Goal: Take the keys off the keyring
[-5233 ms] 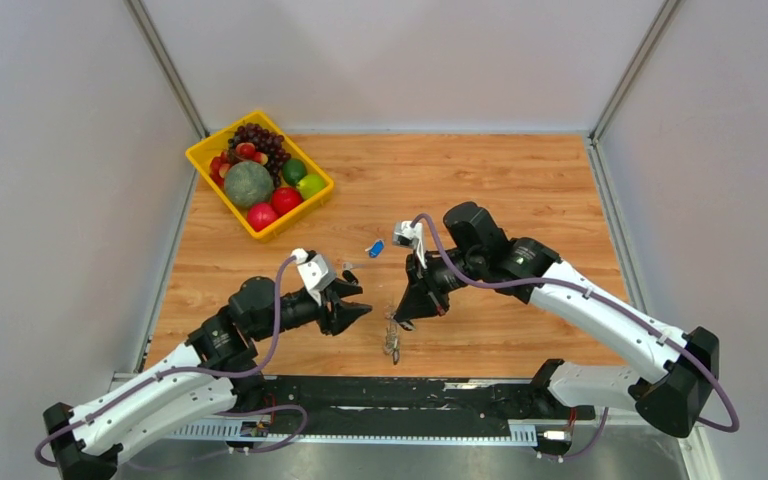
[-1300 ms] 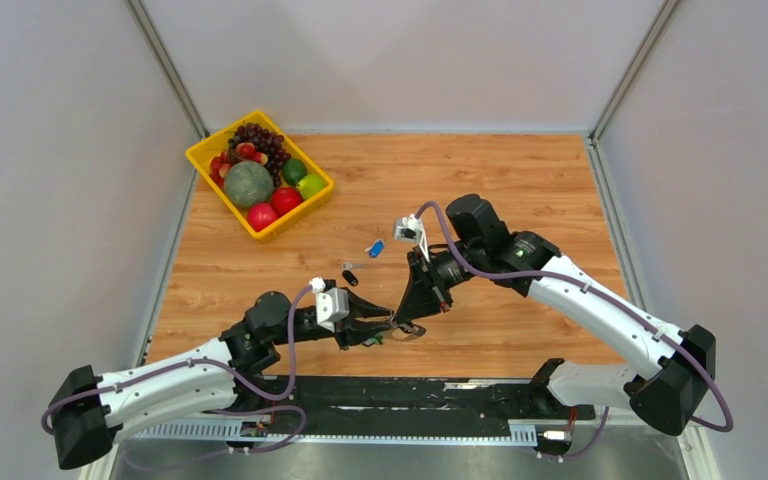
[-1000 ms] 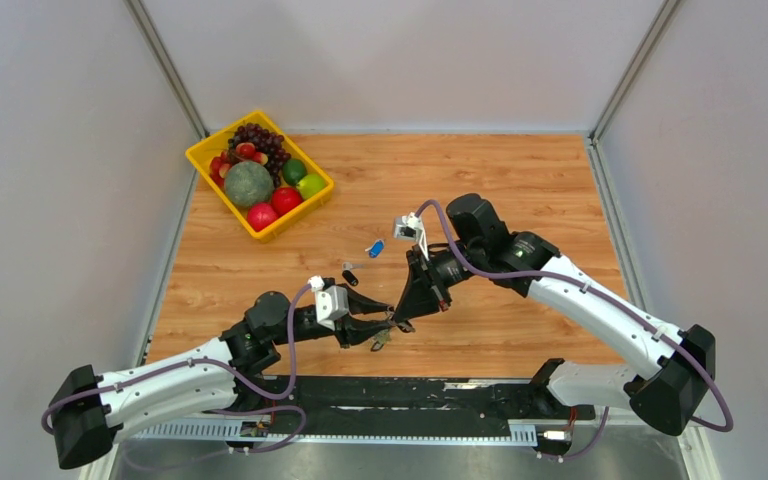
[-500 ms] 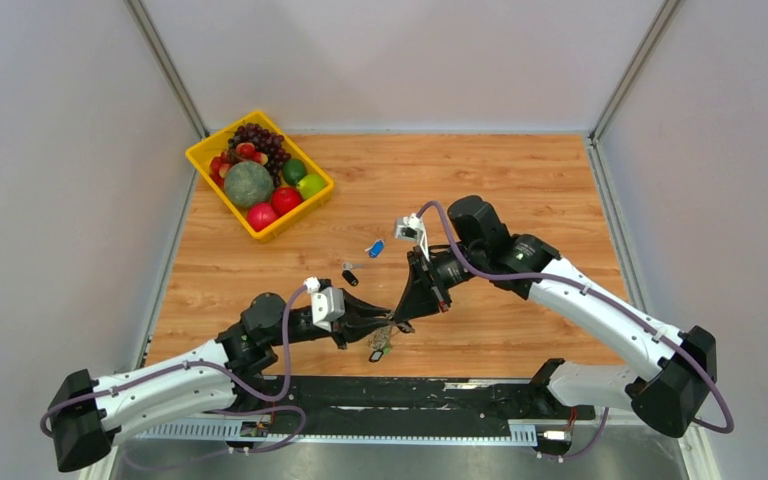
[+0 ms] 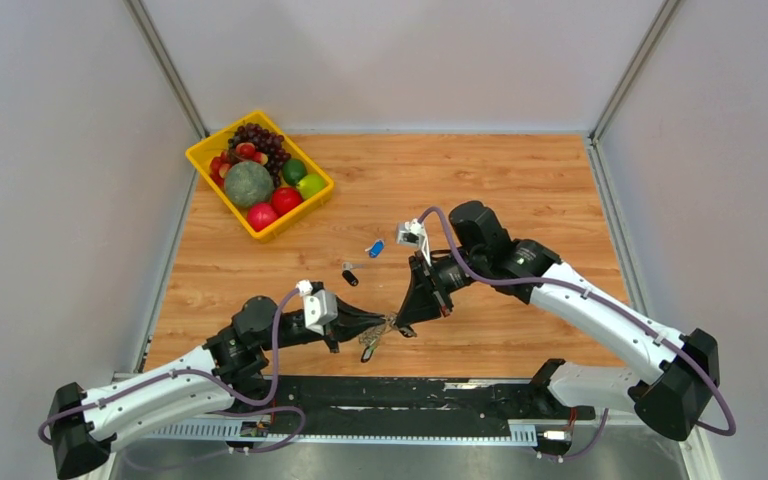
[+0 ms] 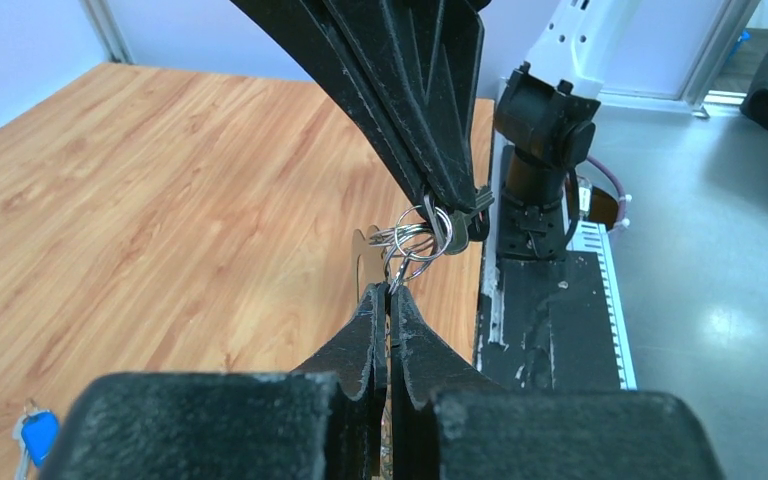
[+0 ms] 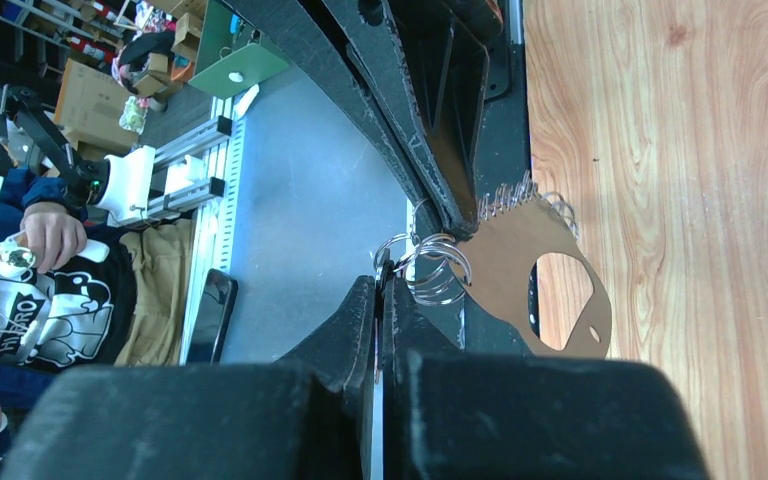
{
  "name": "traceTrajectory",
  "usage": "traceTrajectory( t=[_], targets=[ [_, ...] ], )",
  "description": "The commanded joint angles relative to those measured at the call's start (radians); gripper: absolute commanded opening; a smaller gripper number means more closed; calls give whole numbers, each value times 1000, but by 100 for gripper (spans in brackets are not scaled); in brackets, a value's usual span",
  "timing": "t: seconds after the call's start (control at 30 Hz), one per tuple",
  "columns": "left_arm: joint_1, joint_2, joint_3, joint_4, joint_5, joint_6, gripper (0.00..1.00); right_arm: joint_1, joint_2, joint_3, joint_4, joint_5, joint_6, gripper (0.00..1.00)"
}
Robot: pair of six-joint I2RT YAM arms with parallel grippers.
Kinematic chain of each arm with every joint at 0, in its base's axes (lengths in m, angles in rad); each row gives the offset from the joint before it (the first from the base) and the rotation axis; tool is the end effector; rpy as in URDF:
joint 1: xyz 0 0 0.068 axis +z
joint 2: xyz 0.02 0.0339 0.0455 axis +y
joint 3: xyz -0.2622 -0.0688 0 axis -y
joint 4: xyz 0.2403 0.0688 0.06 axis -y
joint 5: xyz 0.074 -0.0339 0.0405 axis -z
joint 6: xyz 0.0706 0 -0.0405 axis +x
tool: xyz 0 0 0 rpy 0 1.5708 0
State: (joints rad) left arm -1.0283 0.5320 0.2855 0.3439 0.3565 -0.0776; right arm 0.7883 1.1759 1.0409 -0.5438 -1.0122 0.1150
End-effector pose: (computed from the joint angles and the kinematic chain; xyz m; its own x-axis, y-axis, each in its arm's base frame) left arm 0.0725 -0.1679 0.2597 -0.0261 -0.0975 -0.9949 0.9828 0.1793 -0.0433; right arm 0.1352 0.2209 0.3127 -0.5363 -0.4531 -0.7121 -0.7848 -0.0427 0.6182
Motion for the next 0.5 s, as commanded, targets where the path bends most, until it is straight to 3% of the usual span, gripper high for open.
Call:
traceTrajectory(
  t=[0.0, 0.47],
  targets=[
    [-4, -6, 59, -62, -54, 6, 0, -4, -39, -22, 38, -40, 2, 0],
    [-4, 52, 117, -124, -161, -33, 0, 19, 2, -81, 39, 33, -4, 1]
  ],
)
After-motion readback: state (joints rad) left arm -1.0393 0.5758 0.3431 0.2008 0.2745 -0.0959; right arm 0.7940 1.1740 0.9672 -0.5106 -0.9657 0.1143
